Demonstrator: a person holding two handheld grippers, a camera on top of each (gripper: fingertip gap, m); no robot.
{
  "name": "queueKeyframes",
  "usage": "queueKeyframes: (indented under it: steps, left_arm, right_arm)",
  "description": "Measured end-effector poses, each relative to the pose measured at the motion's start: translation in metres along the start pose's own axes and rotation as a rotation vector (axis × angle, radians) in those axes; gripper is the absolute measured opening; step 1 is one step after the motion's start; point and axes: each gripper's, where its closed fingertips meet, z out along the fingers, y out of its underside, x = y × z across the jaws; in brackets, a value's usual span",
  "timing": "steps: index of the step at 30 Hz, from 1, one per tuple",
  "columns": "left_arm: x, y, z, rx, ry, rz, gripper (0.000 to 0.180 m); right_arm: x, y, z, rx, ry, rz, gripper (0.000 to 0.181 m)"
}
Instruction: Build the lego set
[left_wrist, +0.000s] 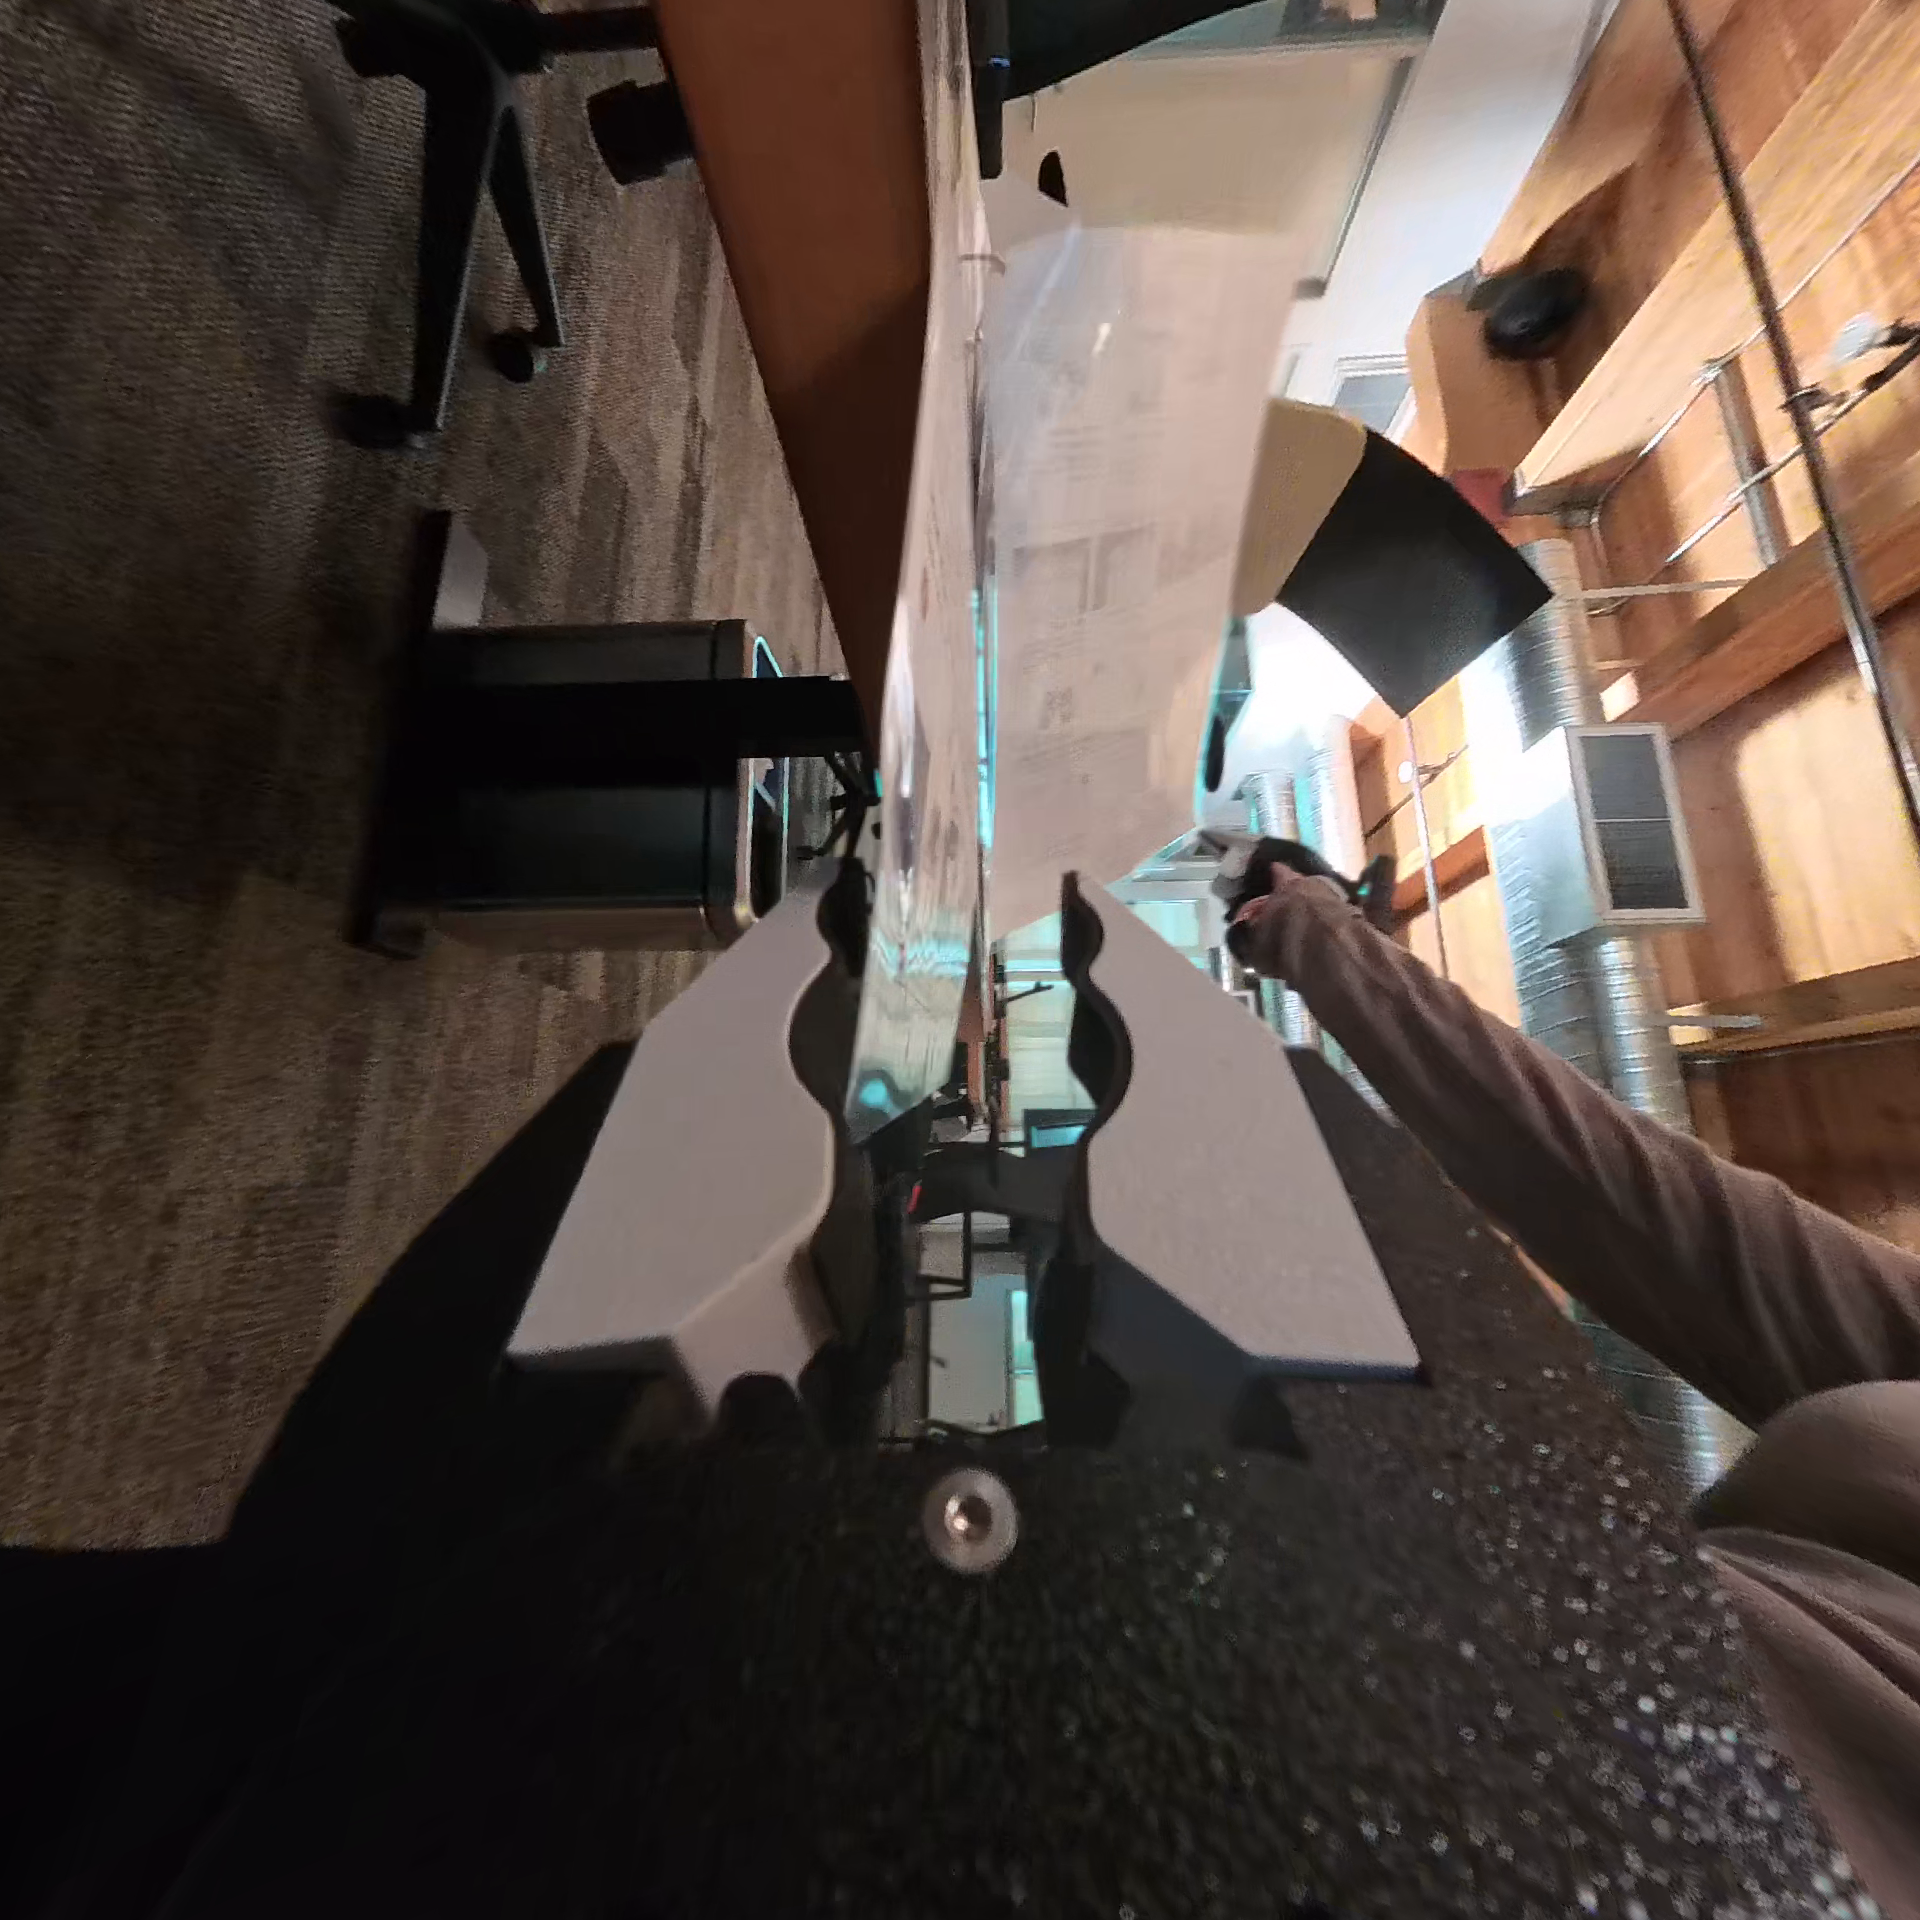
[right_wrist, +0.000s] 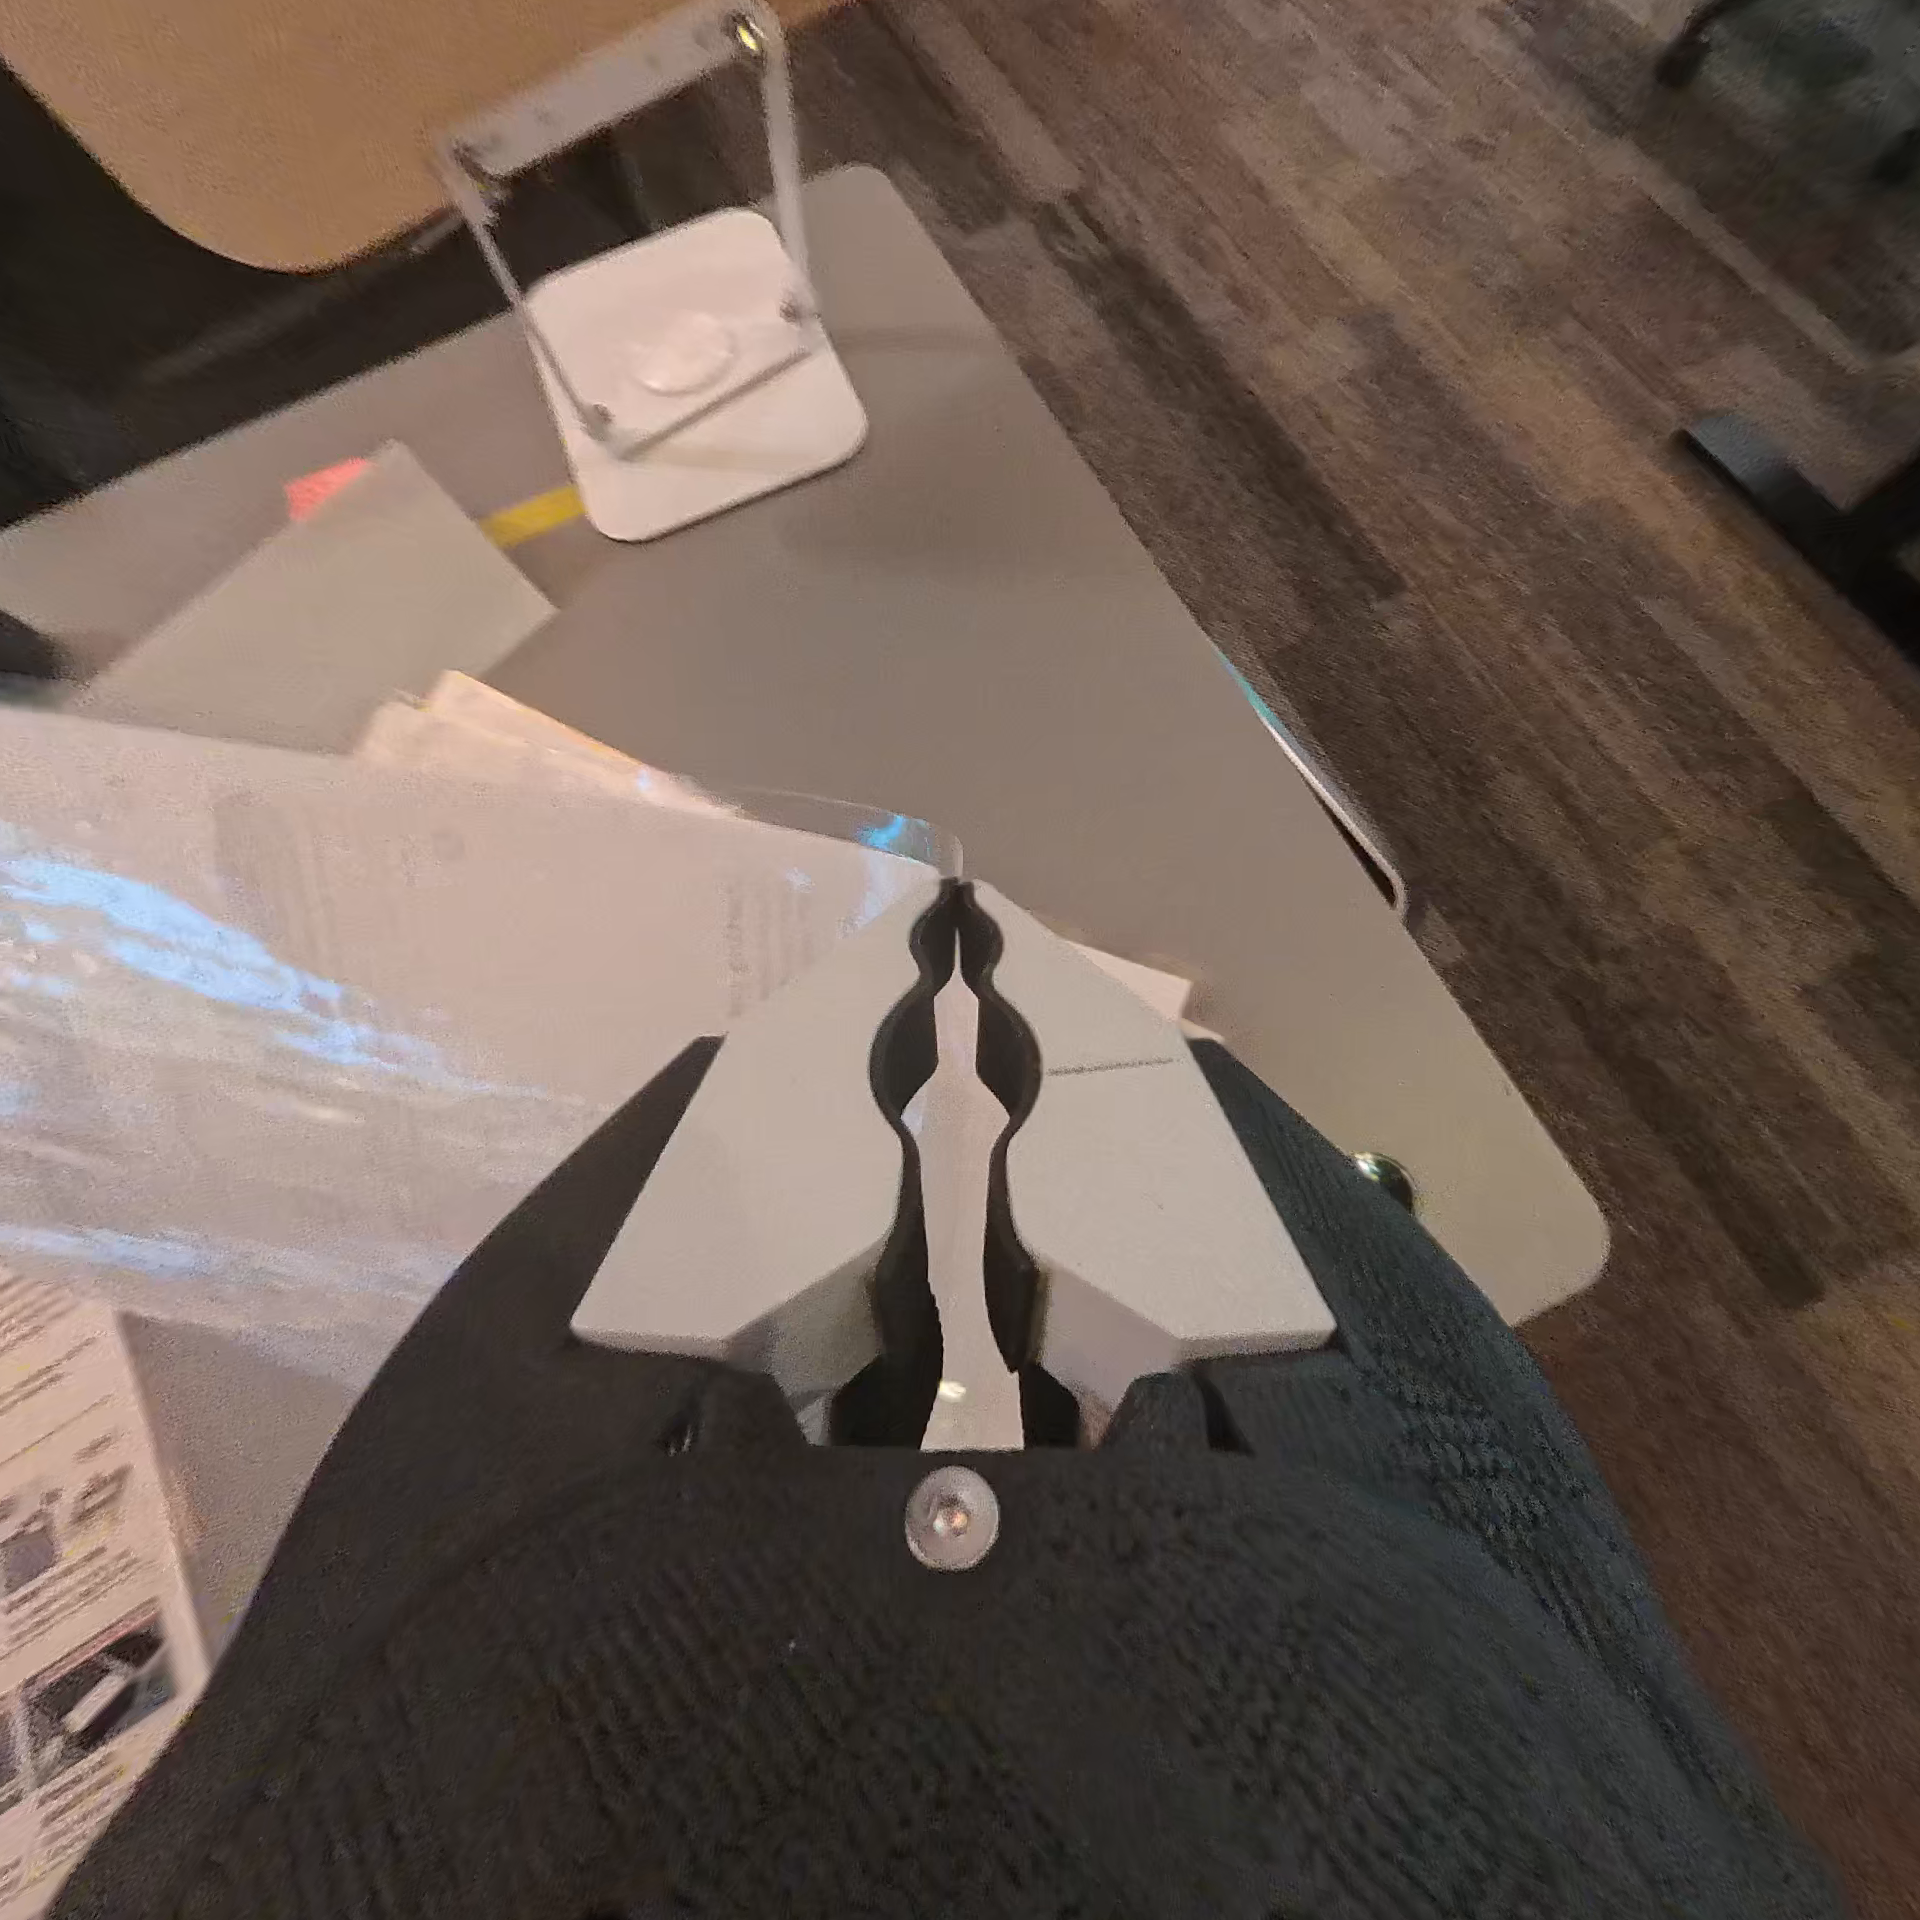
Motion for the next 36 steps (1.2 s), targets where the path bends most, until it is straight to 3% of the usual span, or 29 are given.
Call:
queueKeyframes:
  steps: [1,4,10,11,13,14,17,20,22,24,27,30,33,36]
  left_arm:
    - [0.004,-0.001,-0.001,0.003,0.020,-0.009,0.030]
    - [0.015,-0.002,-0.007,0.003,0.063,-0.023,0.014]
    - [0.022,0.006,-0.012,-0.041,0.064,-0.003,0.000]
    - [0.024,0.006,-0.013,-0.043,0.071,-0.012,0.000]
    - [0.028,0.005,-0.013,-0.039,0.076,-0.024,0.000]
    - [0.031,0.005,-0.013,-0.034,0.082,-0.028,0.000]
    - [0.040,0.002,-0.012,-0.017,0.099,-0.044,0.000]
    - [0.052,0.002,-0.010,-0.009,0.108,-0.063,0.000]
    - [0.064,0.001,-0.008,0.009,0.105,-0.108,0.000]
    - [0.079,0.002,-0.005,0.026,0.095,-0.128,0.000]
    - [0.099,0.008,0.000,0.015,0.084,-0.111,0.000]
    - [0.116,0.015,0.005,0.009,0.114,-0.112,0.000]
    - [0.133,0.021,0.009,-0.005,0.151,-0.103,0.000]
    - [0.156,0.034,0.015,-0.051,0.197,-0.091,0.002]
  right_arm:
    - [0.006,0.003,0.003,-0.012,0.021,-0.002,0.000]
    - [0.016,0.012,0.010,-0.031,0.059,-0.030,0.000]
    - [0.023,0.035,0.020,-0.036,0.125,-0.215,0.000]
    - [0.021,0.031,0.020,0.017,0.136,-0.249,0.003]
    - [0.000,0.023,0.015,0.130,0.090,-0.392,0.035]
    - [-0.017,0.023,0.012,0.183,0.039,-0.477,0.056]
    - [-0.093,0.050,-0.014,0.307,-0.196,-0.729,0.094]
    - [-0.182,0.134,-0.071,0.337,-0.541,-0.977,0.097]
    - [-0.235,0.220,-0.128,0.284,-0.817,-1.171,0.090]
    - [-0.272,0.303,-0.191,0.199,-1.057,-1.298,0.095]
    - [-0.302,0.387,-0.259,0.179,-1.229,-1.414,0.101]
    - [-0.317,0.424,-0.274,0.289,-1.169,-1.541,0.097]
    - [-0.319,0.425,-0.249,0.354,-0.932,-1.623,0.075]
    - [-0.314,0.405,-0.243,0.373,-0.834,-1.556,0.012]
